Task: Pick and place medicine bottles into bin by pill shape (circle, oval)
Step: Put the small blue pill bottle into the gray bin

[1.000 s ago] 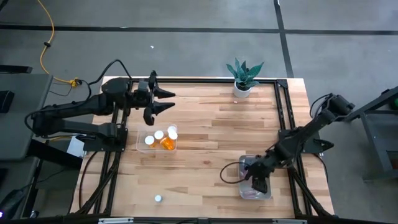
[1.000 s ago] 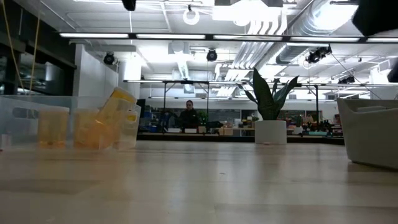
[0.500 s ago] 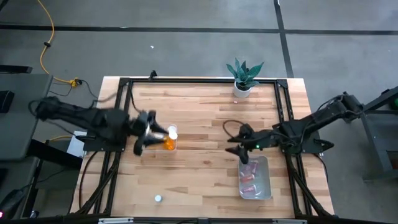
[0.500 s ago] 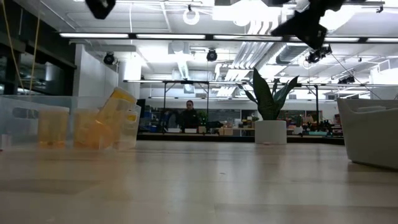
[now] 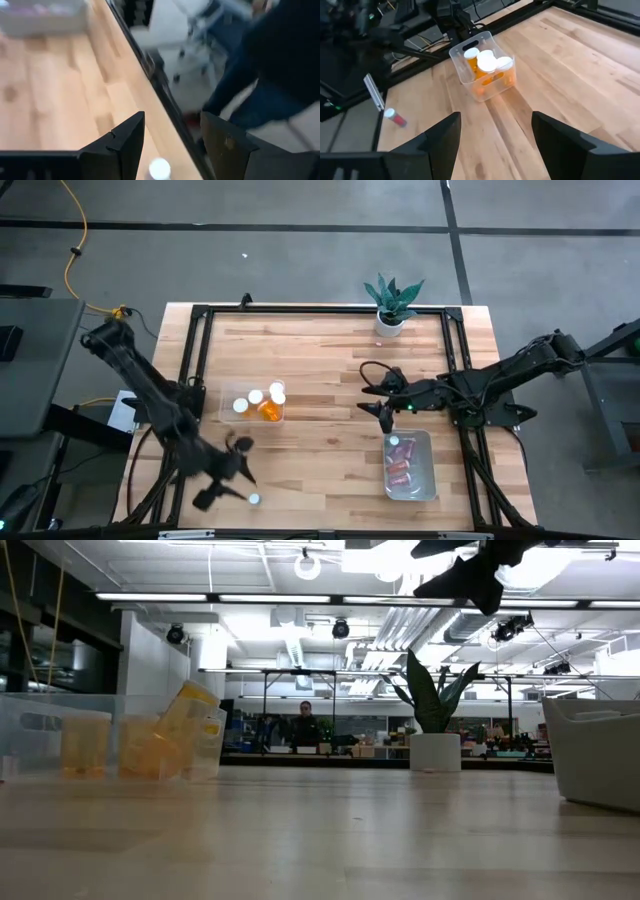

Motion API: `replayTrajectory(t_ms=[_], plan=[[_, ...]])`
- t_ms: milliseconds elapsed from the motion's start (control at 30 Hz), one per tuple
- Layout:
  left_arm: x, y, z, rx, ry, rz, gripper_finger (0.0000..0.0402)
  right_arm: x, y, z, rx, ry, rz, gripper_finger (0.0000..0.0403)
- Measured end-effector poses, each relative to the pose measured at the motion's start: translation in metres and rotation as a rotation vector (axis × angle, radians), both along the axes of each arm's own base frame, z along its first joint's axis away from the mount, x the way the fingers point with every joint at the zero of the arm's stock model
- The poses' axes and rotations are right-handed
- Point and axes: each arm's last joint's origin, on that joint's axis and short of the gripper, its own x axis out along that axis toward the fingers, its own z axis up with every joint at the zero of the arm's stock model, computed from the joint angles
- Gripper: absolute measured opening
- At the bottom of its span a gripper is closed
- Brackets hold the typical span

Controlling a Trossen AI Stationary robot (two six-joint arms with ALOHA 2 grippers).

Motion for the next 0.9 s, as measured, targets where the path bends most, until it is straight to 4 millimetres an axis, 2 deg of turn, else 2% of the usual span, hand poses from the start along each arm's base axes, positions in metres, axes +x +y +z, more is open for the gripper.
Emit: replayTrajectory(t_ms=[200,400,533,700,900], plan=[[0.029,-0.044,-0.028,0.128,0.189,-0.023,0.0184,0.0,0.0,-0.001,-0.059,0.013,0.021,0.0236],[0.049,-0.063,-0.039,0.187,0.316,0.021,0.0184,0.0,0.0,-0.001,-0.082,0.017,0.022,0.0236],[0.051,-0.066,-0.045,0.216,0.354,0.023,0.0185,-0.001,0.0,-0.001,-0.085,0.024,0.021,0.0236],[0.045,-0.061,-0.056,0.297,0.459,0.041,0.0185,-0.001,-0.001,-0.002,-0.087,0.031,0.02,0.0236],[0.044,-0.06,-0.057,0.314,0.467,0.036,0.0185,-0.001,-0.002,-0.003,-0.105,0.04,-0.011,0.0236]])
